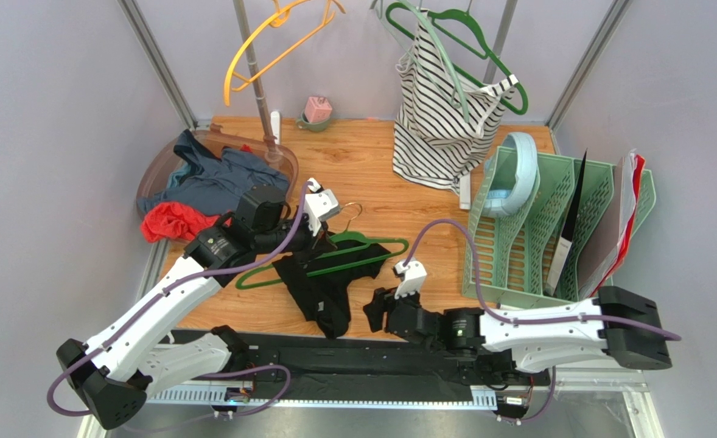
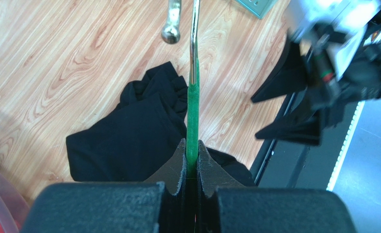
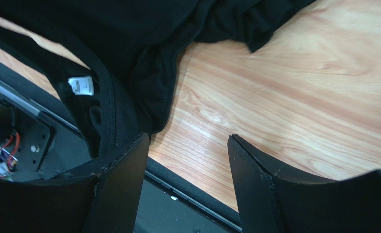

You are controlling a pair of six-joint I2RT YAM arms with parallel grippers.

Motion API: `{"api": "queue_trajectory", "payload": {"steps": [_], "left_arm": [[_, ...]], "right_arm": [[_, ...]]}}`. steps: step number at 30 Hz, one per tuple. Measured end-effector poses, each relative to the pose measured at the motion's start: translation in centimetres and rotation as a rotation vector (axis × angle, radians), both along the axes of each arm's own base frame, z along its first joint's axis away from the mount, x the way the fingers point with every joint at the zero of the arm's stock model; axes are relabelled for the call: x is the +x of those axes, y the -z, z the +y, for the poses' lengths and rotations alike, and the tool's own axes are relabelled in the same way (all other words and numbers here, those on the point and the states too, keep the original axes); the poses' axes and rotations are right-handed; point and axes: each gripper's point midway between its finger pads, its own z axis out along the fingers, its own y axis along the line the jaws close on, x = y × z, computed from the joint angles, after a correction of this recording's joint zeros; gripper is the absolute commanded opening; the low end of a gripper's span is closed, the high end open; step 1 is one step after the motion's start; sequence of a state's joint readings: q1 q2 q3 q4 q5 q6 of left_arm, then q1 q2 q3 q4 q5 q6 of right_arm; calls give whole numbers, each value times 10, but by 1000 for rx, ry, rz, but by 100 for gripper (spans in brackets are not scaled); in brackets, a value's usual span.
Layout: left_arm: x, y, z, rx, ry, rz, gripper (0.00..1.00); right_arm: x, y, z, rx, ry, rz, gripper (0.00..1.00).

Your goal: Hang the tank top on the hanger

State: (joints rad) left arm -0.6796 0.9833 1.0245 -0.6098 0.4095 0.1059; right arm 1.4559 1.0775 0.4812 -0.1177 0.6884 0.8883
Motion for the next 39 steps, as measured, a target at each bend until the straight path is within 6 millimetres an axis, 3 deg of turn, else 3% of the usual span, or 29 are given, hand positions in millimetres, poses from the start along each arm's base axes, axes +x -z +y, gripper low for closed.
{"api": "queue_trajectory", "payload": {"steps": [4,8,18,22,29,34,39], "left_arm": [[-1,1,-1,3,6,3,0],[-1,2,-1,5,5,3,0],[1,2,0,11,-6,-2,0],[2,2,0,14,-10,-4,0],[2,2,1,15,-13,-6,0],[2,2,1,15,-14,-6,0],[2,2,1,15,-13,-6,0]], "right_arm": [[-8,24,24,-26,-51,47,66],[-17,31,48,3,-104,91,67],[-31,19,96,92,-192,143,63],[-33,30,96,70,-193,162,58],[-33,37,95,49,-188,170,38],[-33,38,94,44,-184,175,36],[-33,41,94,39,-182,179,13]]}}
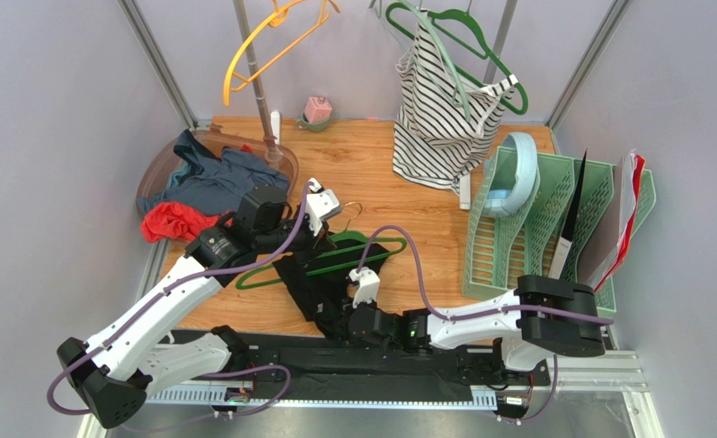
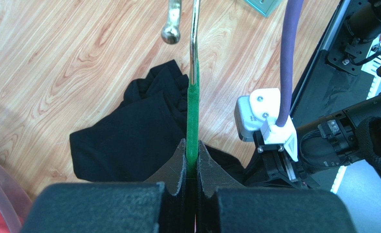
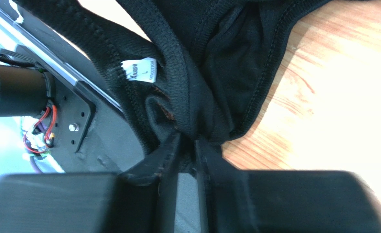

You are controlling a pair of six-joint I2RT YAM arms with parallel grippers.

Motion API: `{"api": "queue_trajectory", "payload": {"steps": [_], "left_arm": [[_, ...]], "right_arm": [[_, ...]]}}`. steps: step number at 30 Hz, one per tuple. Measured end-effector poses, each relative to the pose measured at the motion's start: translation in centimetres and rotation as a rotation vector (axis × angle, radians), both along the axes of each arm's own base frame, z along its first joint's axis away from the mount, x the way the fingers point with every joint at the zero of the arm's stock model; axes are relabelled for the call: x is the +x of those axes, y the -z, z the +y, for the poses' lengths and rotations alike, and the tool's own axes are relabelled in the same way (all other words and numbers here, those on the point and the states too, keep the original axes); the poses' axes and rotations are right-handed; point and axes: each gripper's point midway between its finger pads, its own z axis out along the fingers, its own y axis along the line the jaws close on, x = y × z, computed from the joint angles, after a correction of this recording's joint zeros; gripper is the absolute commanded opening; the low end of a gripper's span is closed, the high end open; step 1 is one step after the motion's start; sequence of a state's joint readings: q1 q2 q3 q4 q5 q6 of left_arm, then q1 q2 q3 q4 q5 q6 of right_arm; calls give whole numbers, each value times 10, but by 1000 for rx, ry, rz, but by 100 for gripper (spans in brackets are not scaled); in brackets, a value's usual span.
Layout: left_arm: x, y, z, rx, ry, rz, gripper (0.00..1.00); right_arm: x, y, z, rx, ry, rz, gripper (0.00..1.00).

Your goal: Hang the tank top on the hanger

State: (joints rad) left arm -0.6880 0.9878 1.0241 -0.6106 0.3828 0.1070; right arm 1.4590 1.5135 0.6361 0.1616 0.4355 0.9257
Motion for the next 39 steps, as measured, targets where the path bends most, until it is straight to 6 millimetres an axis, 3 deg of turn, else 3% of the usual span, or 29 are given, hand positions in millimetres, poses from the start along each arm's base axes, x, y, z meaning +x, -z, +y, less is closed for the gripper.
{"api": "queue_trajectory", "payload": {"steps": [2,3,7,13,20,23,33,39], "left_arm": [[0,0,0,0,0,-1,0],[0,0,0,0,0,-2,0],[0,-2,1,-3,-2,-9,0],[1,-10,7,-11,-28,-46,0],[-10,-26,10,-64,-4,-87,0],[-13,-24,6,-72,20,-77,0],[-22,-22,0,-93,74,-56,0],[-22,-23,-1,-100,80,-60,0]], "right_arm": [[0,2,-1,-10,0,0,1],[0,3,-1,-14,2,1,0],[4,2,-10,-43,23,-12,0],[20,-26,-42,3,103,-54,0],[58,-16,-108,-26,276,-66,0],[77,-18,-127,-21,348,-73,0],[130,-41,-174,-5,510,-145,0],[144,-46,-194,-3,550,-163,0]]}}
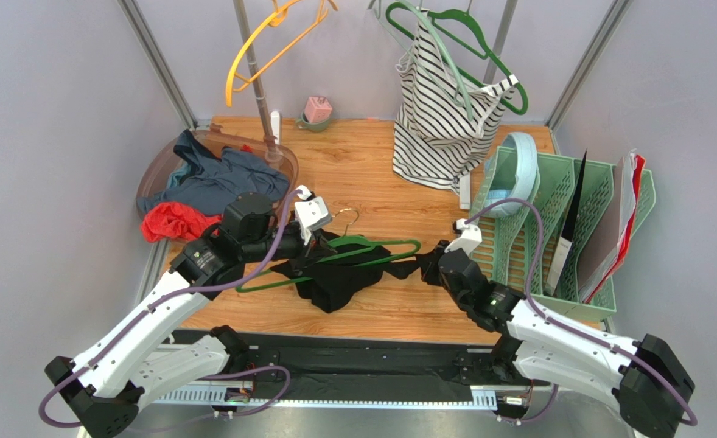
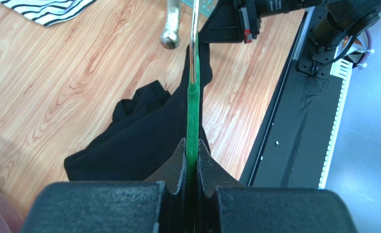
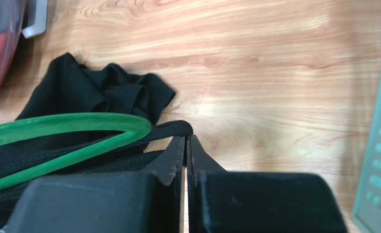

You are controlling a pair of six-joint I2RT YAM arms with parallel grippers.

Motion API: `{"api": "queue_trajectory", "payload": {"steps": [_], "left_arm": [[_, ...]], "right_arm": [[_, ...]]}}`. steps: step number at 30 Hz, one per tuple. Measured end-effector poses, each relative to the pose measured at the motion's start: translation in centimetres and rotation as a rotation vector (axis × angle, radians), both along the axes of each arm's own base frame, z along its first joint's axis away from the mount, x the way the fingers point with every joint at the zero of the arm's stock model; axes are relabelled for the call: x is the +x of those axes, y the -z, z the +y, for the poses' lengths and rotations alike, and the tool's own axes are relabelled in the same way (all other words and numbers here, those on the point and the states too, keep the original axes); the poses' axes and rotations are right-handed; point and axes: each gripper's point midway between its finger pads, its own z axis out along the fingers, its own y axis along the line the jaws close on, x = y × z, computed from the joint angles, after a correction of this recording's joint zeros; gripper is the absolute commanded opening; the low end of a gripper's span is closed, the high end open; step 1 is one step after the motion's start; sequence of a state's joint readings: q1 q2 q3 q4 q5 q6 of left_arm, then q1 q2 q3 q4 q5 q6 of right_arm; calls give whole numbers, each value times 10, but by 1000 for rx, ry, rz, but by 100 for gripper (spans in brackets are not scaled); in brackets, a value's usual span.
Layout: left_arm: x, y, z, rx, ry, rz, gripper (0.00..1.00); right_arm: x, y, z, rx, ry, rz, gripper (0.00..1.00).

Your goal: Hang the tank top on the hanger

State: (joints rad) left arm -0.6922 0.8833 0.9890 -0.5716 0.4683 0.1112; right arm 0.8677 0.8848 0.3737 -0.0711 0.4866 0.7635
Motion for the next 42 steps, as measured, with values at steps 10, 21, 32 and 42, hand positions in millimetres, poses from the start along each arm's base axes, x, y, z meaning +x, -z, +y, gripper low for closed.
{"api": "queue_trajectory", "payload": {"steps": [10,21,32,42], "left_arm": [[1,-3,-1,-9,2,-12,0],[1,-3,-2,-9,3,-12,0],[2,-2,-2,-6,2,-10,0],[2,0,0,0,-5,-8,0]], "right_arm": [[11,-20,-31,16,48,-51,0],[15,-38,-51,-35,53,-84,0],[29,-124,-27,-42,-37,-214,0],[-3,-156,37,-44,-244,-250,0]]}}
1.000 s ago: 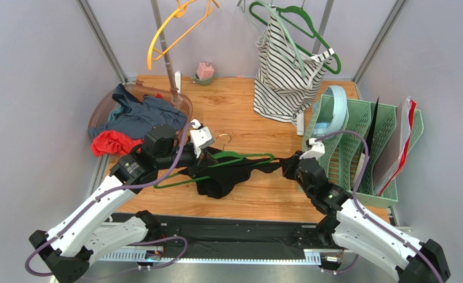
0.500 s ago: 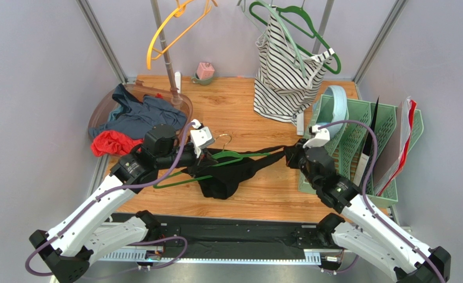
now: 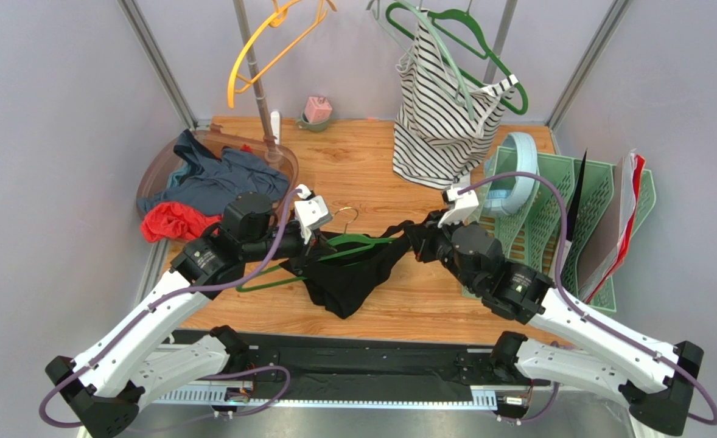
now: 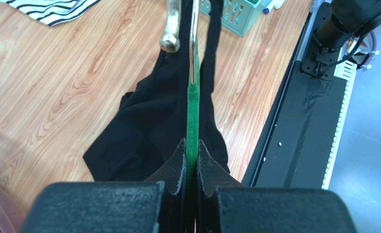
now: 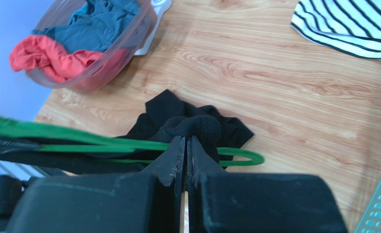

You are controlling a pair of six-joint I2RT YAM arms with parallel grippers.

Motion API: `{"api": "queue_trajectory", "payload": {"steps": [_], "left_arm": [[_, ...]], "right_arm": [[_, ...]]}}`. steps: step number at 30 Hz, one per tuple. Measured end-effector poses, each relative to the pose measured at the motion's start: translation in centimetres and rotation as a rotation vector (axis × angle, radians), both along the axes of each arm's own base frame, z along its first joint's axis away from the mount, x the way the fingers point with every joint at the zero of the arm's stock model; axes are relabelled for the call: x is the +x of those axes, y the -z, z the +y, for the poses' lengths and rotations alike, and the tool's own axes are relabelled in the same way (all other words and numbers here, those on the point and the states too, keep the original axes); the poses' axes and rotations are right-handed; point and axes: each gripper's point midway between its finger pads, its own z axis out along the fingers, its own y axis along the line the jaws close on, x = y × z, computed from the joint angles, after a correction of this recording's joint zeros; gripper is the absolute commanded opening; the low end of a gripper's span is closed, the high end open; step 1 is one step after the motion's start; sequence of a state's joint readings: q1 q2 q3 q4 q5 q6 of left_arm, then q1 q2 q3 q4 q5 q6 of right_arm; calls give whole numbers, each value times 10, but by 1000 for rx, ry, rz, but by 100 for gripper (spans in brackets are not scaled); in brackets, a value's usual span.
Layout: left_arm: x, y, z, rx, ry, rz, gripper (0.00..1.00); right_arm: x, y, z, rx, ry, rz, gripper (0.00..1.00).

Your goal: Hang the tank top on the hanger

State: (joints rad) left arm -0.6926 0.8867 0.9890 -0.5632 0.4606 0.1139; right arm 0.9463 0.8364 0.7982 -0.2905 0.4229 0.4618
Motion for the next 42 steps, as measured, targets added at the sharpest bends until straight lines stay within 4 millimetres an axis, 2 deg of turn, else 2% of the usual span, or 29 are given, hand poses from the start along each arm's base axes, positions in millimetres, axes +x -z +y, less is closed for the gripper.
{"api": "queue_trajectory", "payload": {"steps": [5,17,19,20,22,23,25,26,29,33,37,42], "left_arm": [[0,0,0,1,-2,0,0],[-1,1,2,1,-7,-5,0],[-3,2,2,-5,2,-5,0],[-4,1,2,-9,9,-4,0],[-7,0,1,-16,20,-4,0],[-8,-1,1,-21,26,-6,0],[-10,-5,1,-33,33,-15,0],[-11,-7,0,-43,39,-23,0],[-17,-12,1,-66,58,-37,0],[-26,-19,-1,-103,103,-46,0],[-34,-26,-4,-151,170,-22,0],[-40,-32,-3,-198,231,15,0]], "right_arm": [[-12,2,12,-19,-37,2,0],[-14,12,11,-73,-53,20,1],[-18,9,13,-80,-81,21,8],[-19,7,15,-77,-97,20,18],[-24,-2,20,-67,-142,15,29],[-26,-6,22,-64,-162,13,44],[-31,-15,26,-60,-204,4,57],[-34,-20,28,-61,-229,-1,71],[-44,-29,31,-73,-305,-14,83],[-56,-46,28,-112,-384,-52,86],[-64,-64,10,-162,-426,-154,89],[-82,-66,-9,-257,-541,-249,88]]}}
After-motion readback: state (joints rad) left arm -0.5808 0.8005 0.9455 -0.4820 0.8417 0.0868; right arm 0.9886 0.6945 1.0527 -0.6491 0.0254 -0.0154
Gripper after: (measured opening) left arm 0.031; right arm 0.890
